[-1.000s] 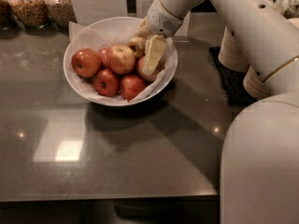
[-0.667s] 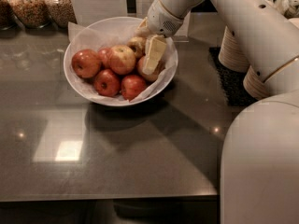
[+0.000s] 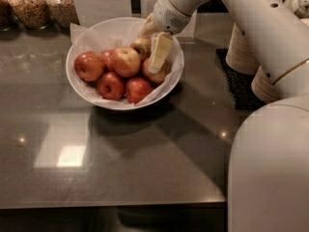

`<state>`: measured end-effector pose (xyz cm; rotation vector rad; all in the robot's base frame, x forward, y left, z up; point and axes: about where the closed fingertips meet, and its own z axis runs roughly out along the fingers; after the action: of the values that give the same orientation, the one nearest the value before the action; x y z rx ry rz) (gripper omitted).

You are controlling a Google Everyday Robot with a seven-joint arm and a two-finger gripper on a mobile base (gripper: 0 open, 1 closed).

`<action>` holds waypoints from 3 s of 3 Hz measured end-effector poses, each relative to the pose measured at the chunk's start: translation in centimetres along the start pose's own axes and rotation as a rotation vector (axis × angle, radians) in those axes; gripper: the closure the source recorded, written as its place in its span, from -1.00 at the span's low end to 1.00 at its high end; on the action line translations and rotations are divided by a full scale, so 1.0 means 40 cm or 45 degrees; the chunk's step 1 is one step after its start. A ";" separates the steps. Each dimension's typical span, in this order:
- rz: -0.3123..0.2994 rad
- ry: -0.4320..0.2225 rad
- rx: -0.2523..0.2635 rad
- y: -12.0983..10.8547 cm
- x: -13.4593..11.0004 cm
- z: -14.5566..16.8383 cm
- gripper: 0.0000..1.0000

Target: Pick apple from white bowl

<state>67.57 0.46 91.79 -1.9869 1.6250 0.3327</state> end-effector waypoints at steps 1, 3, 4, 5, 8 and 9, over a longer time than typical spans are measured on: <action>-0.013 0.060 0.098 -0.030 -0.027 -0.082 1.00; -0.013 0.060 0.098 -0.030 -0.027 -0.082 0.62; -0.013 0.060 0.098 -0.030 -0.027 -0.081 0.15; -0.013 0.060 0.098 -0.030 -0.027 -0.081 -0.31; -0.013 0.059 0.098 -0.030 -0.027 -0.081 -1.00; -0.070 0.102 0.073 -0.012 -0.085 -0.088 -1.00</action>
Offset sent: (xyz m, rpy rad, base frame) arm 0.0035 -0.0058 0.0281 -0.0224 -0.0591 -0.0335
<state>66.68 1.38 96.55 -2.0205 1.6067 0.1854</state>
